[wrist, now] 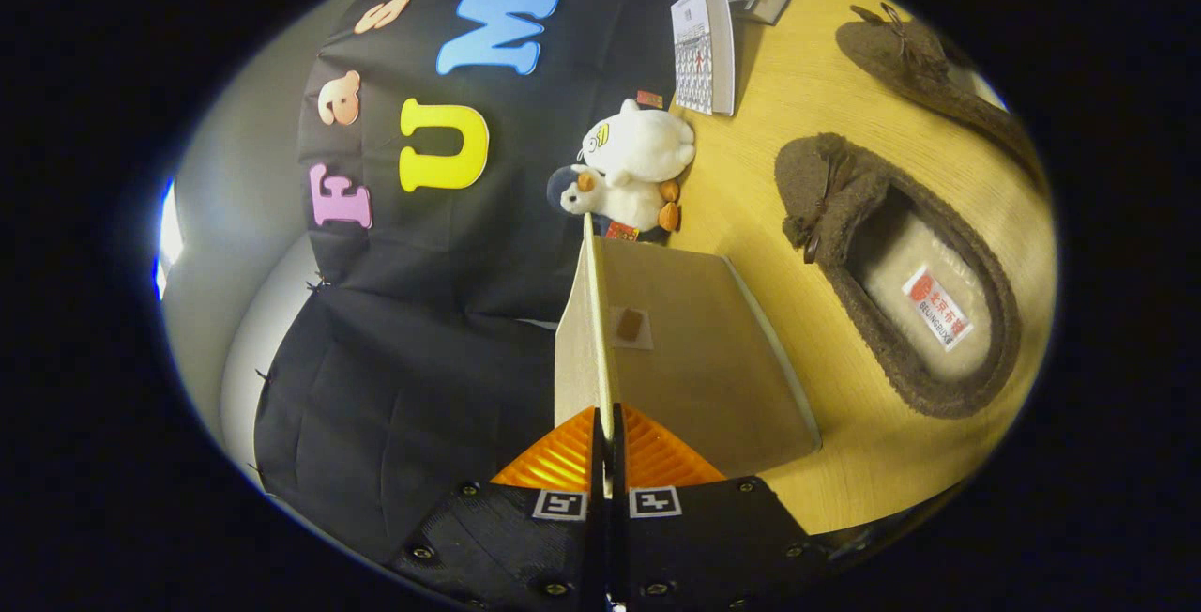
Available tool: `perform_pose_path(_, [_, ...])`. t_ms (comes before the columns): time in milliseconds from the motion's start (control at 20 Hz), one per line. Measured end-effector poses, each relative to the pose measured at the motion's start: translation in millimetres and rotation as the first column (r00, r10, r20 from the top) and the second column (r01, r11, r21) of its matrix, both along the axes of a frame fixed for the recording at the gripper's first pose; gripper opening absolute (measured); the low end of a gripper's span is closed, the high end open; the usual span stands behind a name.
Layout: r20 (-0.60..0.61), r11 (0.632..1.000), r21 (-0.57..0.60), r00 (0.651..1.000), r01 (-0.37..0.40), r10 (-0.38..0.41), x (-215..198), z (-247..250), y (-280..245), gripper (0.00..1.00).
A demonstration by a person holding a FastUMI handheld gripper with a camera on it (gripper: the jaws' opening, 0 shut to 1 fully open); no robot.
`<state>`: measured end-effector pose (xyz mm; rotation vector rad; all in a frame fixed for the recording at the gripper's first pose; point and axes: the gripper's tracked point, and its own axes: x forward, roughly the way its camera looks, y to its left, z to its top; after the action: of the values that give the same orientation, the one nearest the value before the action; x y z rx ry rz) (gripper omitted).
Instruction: Open the storage box then place both shoes into the box .Put the left shoe in first, then the right shoe, with the right side of both shoes facing outward in a uniform manner.
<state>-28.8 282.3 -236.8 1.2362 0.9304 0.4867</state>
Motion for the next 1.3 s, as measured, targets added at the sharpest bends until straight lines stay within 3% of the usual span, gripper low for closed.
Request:
perform_pose_path(500, [0.205, 0.988, -0.111, 0.970, -0.111, 0.132, 3, 80, 18, 0.00])
perform_pose_path(900, [0.284, 0.974, -0.156, 0.937, -0.165, 0.204, 6, 133, 65, 0.00])
perform_pose_path(1300, [0.423, 0.927, -0.312, 0.843, -0.209, 0.332, -8, 170, 134, 0.00])
